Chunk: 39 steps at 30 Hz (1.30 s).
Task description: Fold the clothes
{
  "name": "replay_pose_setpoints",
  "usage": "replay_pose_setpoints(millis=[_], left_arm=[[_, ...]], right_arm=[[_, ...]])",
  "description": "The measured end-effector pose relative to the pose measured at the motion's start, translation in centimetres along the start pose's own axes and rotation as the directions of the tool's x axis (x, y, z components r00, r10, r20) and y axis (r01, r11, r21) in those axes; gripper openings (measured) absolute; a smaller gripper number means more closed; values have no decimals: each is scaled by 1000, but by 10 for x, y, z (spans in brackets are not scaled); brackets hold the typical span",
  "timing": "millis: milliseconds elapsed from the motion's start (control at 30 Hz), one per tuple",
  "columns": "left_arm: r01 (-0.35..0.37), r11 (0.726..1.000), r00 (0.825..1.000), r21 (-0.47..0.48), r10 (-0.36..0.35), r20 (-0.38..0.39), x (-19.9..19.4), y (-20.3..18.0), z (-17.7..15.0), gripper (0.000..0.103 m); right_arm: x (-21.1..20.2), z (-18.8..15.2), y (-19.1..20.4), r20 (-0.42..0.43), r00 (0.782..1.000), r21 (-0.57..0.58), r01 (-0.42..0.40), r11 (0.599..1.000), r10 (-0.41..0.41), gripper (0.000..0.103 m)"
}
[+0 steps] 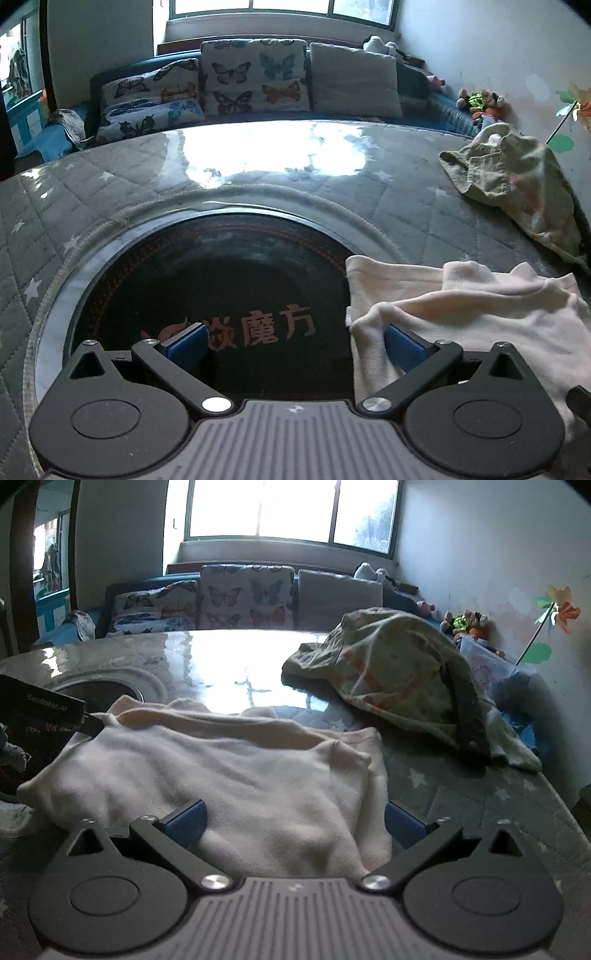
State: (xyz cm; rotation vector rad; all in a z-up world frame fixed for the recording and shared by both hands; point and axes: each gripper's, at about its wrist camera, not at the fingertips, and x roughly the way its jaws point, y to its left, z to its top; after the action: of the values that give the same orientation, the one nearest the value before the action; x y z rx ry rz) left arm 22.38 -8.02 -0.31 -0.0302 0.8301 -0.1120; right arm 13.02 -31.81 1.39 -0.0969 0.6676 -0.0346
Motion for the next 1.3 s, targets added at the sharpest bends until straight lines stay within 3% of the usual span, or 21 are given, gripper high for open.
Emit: replay_pose_setpoints(millis=[367, 767, 1300], left_arm=[[68, 993, 997, 99, -72, 39, -53, -18, -30, 103], [103, 992, 994, 67, -105, 33, -94, -2, -76, 103], [46, 991, 999, 127, -47, 5, -115, -3, -125, 103]], right_arm=[[-31, -7, 3, 46, 998, 48, -41, 998, 39, 103], [-63, -36, 26, 28, 997, 110, -78, 991, 76, 103], [-82, -67, 52, -15, 993, 104, -118, 988, 120, 103]])
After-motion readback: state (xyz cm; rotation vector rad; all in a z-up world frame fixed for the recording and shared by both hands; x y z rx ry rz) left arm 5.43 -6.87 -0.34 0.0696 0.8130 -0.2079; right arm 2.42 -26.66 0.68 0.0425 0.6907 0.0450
